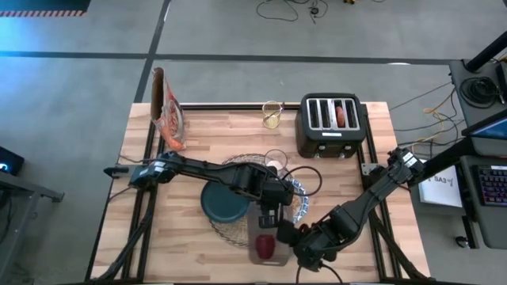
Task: Arrange a breakfast setting
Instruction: Move the black bin to the bottom right of the table
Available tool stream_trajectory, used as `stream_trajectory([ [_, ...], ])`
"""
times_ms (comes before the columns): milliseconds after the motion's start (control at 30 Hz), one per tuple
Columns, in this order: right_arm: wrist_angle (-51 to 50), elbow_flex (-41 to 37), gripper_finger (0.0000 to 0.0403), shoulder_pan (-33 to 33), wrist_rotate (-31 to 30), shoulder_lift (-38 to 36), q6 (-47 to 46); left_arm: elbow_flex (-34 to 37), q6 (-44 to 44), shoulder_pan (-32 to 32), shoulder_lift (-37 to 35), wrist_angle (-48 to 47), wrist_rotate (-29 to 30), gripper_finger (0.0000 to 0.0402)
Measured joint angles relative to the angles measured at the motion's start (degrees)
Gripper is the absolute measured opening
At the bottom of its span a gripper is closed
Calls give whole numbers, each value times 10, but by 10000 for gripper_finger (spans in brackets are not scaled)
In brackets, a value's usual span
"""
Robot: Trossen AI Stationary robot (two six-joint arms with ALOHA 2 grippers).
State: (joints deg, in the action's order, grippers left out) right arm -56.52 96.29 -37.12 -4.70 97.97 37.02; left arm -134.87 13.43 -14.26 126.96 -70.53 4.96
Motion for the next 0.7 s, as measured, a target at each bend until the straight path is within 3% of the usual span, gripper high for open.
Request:
stream_trajectory([
  [700,23,0,89,-6,1,1,25,0,-3,0,0,-32,-2,0],
])
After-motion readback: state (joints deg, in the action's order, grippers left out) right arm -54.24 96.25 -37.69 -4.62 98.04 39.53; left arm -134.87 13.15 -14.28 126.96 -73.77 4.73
